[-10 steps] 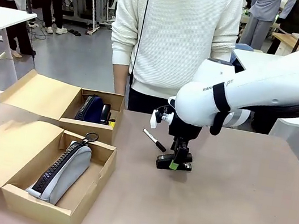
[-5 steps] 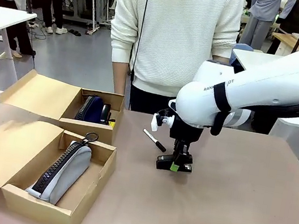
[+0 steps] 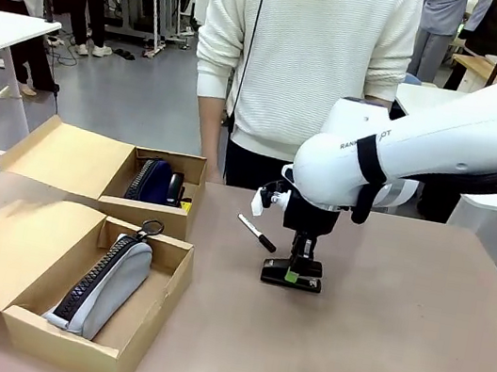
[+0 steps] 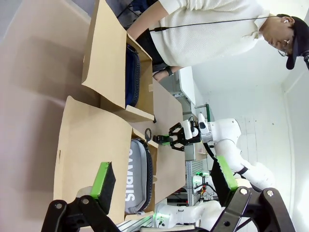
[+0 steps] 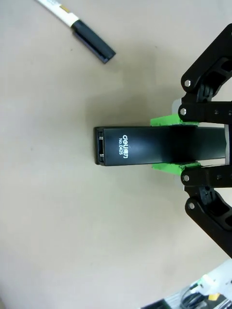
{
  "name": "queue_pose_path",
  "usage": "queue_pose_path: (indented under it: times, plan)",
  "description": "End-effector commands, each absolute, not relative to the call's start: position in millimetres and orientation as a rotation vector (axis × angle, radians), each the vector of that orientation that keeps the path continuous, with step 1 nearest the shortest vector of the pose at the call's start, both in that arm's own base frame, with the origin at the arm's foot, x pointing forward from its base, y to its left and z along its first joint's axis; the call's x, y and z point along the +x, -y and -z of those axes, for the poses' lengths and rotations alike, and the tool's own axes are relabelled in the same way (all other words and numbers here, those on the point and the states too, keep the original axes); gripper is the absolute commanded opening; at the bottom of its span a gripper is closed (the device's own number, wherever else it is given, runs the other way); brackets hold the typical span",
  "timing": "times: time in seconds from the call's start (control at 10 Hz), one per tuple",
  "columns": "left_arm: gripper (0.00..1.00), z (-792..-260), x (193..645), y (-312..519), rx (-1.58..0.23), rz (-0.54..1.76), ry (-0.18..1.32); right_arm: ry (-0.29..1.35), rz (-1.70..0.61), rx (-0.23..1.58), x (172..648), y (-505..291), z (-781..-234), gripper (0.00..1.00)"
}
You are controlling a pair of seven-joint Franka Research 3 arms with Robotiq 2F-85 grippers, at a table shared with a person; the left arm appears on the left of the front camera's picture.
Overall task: Place items inside the box.
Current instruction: Pick up a Pencil pouch or Stapler and place it inside the Mailer Box closest to the robot.
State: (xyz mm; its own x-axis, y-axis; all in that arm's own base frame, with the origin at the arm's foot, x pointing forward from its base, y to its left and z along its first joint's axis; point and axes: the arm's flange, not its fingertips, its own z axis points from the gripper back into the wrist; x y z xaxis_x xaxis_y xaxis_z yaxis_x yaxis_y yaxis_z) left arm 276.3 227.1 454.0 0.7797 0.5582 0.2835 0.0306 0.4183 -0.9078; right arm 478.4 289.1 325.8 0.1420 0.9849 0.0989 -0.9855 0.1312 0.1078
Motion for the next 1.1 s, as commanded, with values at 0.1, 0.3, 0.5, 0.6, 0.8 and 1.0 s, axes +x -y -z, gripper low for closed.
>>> queue_pose_path:
  times: [0.1,0.3,0.5,0.6,0.8,1.0]
  plan:
    - [1.0,-454.0,275.4,-226.6,-1.115,-0.345,0.638,-0.007,-1.159,0.078,407.8,-274.0,-389.1,0.0]
    - [1.0,-454.0,275.4,-226.6,-1.115,-0.345,0.638,-0.019,-0.746,0.091,319.0,-249.4,-423.5,0.0]
    - [1.0,-454.0,275.4,-226.6,-1.115,-0.345,0.638,-0.003,-0.399,0.065,270.9,-220.7,-423.1,0.0]
    - [1.0,-454.0,275.4,-226.6,-1.115,-0.345,0.638,-0.006,-0.302,0.095,261.1,-203.6,-419.9,0.0]
    - [1.0,-454.0,275.4,-226.6,-1.115,-0.345,0.638,-0.018,-0.306,0.057,272.8,-182.0,-419.8,0.16]
    - [1.0,-454.0,275.4,-226.6,-1.115,-0.345,0.638,-0.016,-0.316,0.087,266.7,-198.0,-424.3,0.16]
